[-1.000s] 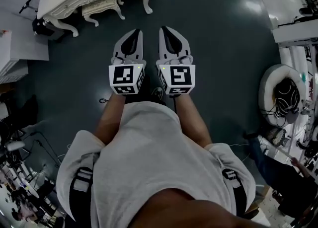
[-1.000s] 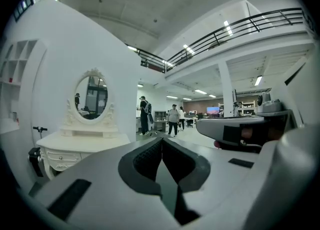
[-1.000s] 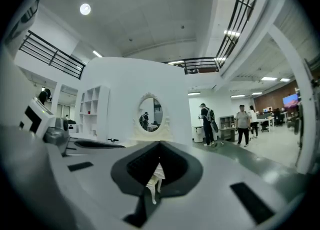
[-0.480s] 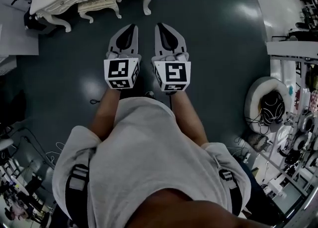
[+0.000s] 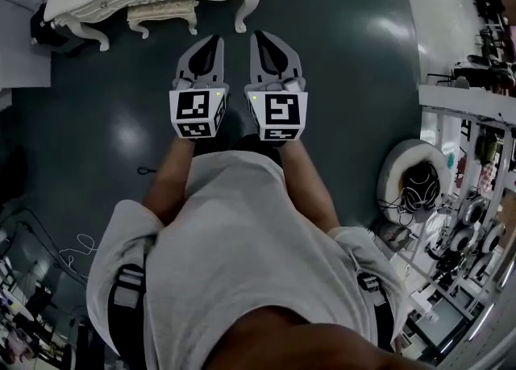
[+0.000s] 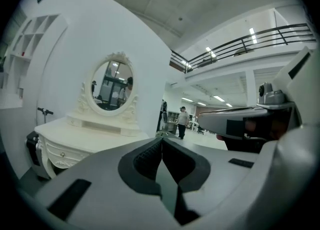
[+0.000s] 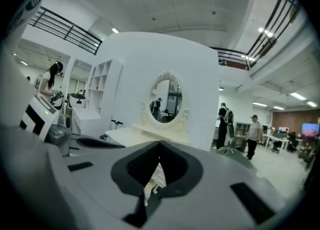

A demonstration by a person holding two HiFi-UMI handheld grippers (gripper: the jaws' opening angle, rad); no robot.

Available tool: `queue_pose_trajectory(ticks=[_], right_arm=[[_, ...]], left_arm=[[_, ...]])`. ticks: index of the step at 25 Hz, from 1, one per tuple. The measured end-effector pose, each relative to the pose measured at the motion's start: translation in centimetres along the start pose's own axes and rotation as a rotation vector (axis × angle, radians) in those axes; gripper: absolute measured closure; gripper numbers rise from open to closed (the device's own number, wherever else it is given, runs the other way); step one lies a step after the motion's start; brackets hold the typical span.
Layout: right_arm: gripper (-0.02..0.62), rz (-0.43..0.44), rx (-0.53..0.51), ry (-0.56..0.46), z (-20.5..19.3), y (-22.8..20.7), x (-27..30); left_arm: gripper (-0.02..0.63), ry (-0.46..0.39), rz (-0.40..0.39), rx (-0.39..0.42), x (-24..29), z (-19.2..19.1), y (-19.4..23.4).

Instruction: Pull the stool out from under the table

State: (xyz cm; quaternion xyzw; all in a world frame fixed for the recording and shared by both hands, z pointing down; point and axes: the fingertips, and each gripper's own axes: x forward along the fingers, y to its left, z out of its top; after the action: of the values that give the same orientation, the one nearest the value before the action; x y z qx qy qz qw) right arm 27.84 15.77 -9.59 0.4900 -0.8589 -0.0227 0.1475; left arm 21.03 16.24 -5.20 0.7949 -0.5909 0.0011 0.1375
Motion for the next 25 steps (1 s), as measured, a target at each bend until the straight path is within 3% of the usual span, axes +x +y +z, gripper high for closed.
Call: queue_pose_trajectory(ticks=[12, 21, 25], right_arm=[[0.581, 0.343, -0.086, 0.007, 1.5, 12.5, 11.6], [0.581, 0.502, -0.063, -0.072, 5.2, 14.9, 22.6], [0.581, 0.528, -0.044, -0.048, 4.4, 14.7, 27.1]], left_arm=[[0.6, 0.0, 0.333, -0.096, -3.3, -0.3, 16.3], [0.6, 0.043, 0.458, -0.047, 2.1, 1.6, 24.1], [0.6, 0.088, 0.511, -0.037, 4.2, 1.4, 26.5]])
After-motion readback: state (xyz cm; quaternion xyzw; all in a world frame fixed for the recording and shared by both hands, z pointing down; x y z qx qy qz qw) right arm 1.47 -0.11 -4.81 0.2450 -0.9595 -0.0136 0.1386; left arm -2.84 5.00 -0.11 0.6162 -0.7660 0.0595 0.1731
